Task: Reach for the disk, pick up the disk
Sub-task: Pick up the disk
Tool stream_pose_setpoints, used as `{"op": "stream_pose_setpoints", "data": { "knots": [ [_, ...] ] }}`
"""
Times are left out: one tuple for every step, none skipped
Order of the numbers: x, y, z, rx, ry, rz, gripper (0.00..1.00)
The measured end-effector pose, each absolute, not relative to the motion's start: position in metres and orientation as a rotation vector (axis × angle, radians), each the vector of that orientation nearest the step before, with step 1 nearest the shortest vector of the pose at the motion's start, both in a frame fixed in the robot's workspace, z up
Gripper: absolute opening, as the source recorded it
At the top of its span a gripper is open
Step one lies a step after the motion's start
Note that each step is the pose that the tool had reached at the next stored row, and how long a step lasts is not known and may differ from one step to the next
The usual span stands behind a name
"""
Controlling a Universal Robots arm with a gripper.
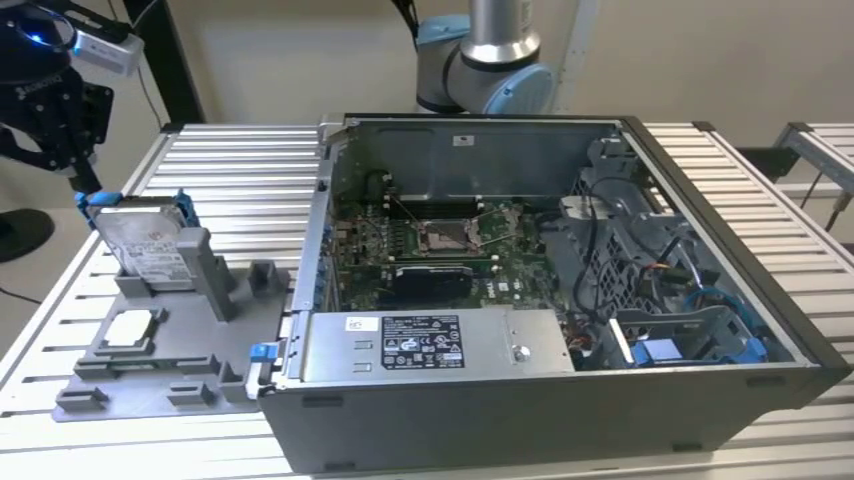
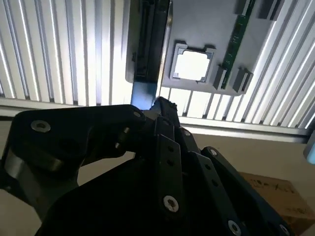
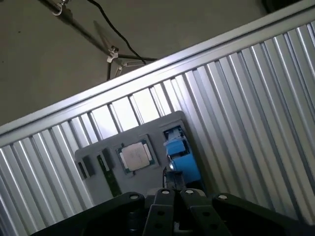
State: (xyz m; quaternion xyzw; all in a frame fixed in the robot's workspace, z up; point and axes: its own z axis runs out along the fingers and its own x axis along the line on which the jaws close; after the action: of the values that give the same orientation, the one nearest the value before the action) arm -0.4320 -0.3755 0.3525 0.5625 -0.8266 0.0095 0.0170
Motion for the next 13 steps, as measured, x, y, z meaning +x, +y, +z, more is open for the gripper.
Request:
{"op": "stream_pose_setpoints", "data": {
  "knots": [
    [-0.432, -0.3755, 0.3526, 1.772, -2.553, 0.031, 0.0],
    [-0.4321, -0.3755, 0.3527, 1.794, -2.539, 0.033, 0.0],
    [-0.4321, -0.3752, 0.3525, 1.811, -2.529, 0.038, 0.0],
    [-0.4321, -0.3748, 0.3524, 1.826, -2.52, 0.042, 0.0],
    [-0.432, -0.3748, 0.3523, 1.845, -2.508, 0.044, 0.0],
    [-0.432, -0.3748, 0.3523, 1.869, -2.491, 0.045, 0.0],
    [-0.432, -0.3748, 0.3523, 1.89, -2.476, 0.046, 0.0],
    [-0.432, -0.3748, 0.3522, 1.912, -2.459, 0.046, 0.0],
    [-0.432, -0.3748, 0.352, 1.931, -2.445, 0.046, 0.0],
    [-0.4321, -0.3747, 0.352, 1.949, -2.431, 0.046, 0.0],
    [-0.432, -0.3746, 0.3518, 1.966, -2.418, 0.045, 0.0],
    [-0.4321, -0.3743, 0.3516, 1.979, -2.409, 0.045, 0.0],
    [-0.4321, -0.374, 0.3515, 1.992, -2.398, 0.045, 0.0]
  ]
}}
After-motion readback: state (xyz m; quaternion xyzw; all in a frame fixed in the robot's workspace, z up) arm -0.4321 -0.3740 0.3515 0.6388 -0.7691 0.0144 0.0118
